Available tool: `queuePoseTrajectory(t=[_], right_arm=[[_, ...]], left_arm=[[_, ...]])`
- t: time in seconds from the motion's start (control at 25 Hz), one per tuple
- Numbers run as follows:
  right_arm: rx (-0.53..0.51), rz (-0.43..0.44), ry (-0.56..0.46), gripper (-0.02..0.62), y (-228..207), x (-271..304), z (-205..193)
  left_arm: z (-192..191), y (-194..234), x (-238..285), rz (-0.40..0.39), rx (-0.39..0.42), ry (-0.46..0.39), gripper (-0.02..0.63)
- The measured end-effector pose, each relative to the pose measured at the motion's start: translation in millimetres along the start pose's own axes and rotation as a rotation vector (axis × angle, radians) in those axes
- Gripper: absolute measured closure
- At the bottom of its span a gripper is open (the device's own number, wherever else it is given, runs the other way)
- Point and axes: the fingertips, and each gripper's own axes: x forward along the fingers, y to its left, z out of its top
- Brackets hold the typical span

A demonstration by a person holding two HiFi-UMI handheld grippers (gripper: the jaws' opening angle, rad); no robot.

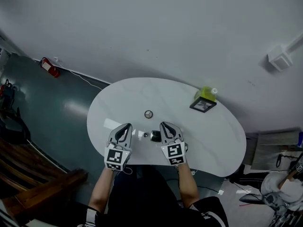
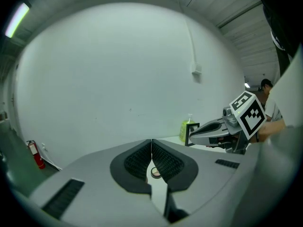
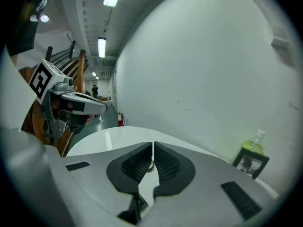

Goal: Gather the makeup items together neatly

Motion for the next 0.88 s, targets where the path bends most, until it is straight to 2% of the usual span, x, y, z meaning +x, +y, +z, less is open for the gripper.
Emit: queuePoseTrajectory(t=[0.24,0.6,0.88], right_arm=[[-0.006,0.063,0.069,0.558,4,50,-27],[0.019,0.106,0.154,0.558,9,92,-67],[0.025,0.124,0.184,0.558,8,115,-83]], left_arm=[[-34,18,33,-0.022,-0.033,0.066,0.586],[-81,28,64,-0.071,-0.072,0.143,0.586],[-97,30,76,-0.08,-0.103,0.165,0.586]])
